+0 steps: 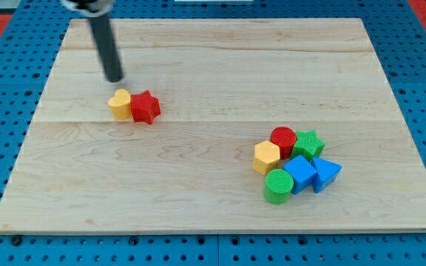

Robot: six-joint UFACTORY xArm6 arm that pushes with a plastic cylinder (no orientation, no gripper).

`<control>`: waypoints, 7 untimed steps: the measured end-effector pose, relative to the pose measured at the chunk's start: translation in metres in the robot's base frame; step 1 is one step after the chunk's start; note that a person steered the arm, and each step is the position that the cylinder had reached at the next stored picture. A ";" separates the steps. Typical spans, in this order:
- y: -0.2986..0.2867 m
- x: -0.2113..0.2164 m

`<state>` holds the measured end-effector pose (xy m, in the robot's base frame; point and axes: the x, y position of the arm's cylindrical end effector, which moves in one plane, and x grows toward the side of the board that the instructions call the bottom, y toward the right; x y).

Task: Push the red star along with the heart towards the blocks

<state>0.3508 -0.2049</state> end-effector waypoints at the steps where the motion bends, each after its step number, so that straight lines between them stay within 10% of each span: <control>1: -0.028 0.000; 7: -0.020 0.022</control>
<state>0.3732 -0.2247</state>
